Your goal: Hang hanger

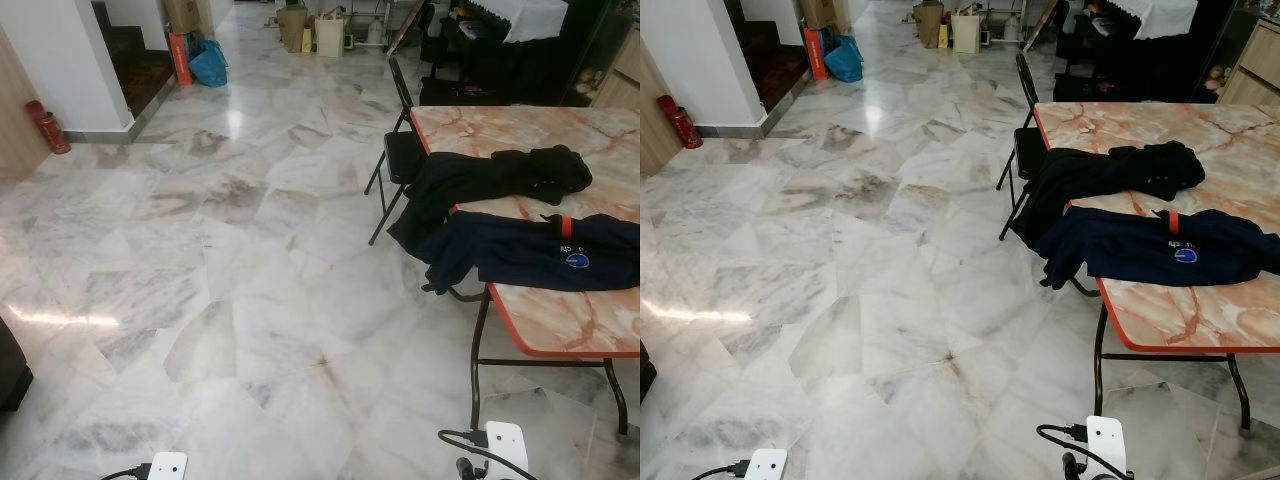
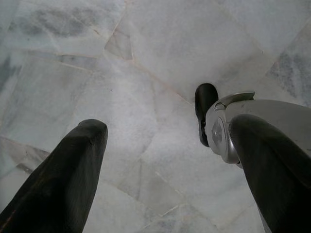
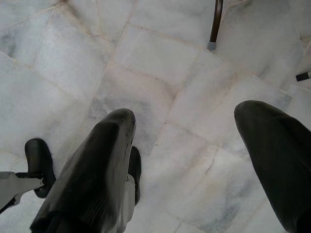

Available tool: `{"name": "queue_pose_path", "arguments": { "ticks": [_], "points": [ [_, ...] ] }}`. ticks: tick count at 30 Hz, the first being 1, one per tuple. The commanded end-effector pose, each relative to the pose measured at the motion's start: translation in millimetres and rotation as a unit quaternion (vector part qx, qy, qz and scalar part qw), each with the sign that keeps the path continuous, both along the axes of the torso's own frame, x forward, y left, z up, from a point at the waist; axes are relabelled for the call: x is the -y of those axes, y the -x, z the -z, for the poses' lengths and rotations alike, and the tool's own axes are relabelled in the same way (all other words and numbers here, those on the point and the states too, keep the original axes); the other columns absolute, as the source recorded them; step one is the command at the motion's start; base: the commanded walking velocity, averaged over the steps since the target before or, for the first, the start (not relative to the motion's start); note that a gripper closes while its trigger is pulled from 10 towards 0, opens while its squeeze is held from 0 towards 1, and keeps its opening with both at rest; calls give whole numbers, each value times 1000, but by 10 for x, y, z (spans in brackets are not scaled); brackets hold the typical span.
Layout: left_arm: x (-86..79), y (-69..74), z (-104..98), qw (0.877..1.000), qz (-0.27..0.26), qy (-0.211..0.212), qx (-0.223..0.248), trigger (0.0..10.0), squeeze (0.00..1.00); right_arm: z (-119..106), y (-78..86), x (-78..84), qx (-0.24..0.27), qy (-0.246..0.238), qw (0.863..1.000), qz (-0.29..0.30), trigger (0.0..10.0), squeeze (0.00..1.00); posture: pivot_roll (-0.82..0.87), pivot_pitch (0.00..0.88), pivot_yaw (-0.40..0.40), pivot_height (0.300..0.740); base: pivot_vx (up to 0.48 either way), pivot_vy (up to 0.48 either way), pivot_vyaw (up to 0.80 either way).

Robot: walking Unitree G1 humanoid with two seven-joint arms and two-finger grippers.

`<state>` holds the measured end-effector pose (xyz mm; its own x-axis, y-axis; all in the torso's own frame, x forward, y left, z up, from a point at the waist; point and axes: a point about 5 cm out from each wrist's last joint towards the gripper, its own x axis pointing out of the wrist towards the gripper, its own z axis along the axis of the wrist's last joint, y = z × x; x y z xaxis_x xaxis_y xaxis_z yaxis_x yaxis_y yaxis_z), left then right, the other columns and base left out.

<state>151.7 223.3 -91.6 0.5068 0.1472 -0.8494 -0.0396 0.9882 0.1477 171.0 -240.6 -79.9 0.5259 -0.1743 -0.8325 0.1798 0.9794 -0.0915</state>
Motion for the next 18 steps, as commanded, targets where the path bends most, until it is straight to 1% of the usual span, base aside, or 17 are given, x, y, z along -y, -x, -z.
{"name": "queue_pose_path", "arguments": {
  "ticks": [1, 11, 15, 18],
  "points": [
    [-6, 47, 16, 1000, 12, -3, -8, 10000, 0, 3, 12, 8, 3, -2, 1000, 10, 10000, 0, 41, 0, -1, 740, 0, 0, 0],
    [-19, 47, 11, 1000, 15, -7, -4, 10000, 0, 13, 23, -13, 3, -7, 1000, 14, 10000, 0, 41, 0, 8, 740, 0, 0, 0],
    [-17, 47, 11, 1000, 12, 0, -2, 10000, 0, 16, 25, -21, 1, -10, 1000, 13, 10000, 0, 44, 0, 10, 740, 0, 0, 0],
    [-15, 45, 11, 1000, 23, -2, -6, 10000, 0, 18, 26, -24, 0, -10, 1000, 12, 10000, 0, 45, 0, 10, 740, 0, 0, 0]
  ]
}}
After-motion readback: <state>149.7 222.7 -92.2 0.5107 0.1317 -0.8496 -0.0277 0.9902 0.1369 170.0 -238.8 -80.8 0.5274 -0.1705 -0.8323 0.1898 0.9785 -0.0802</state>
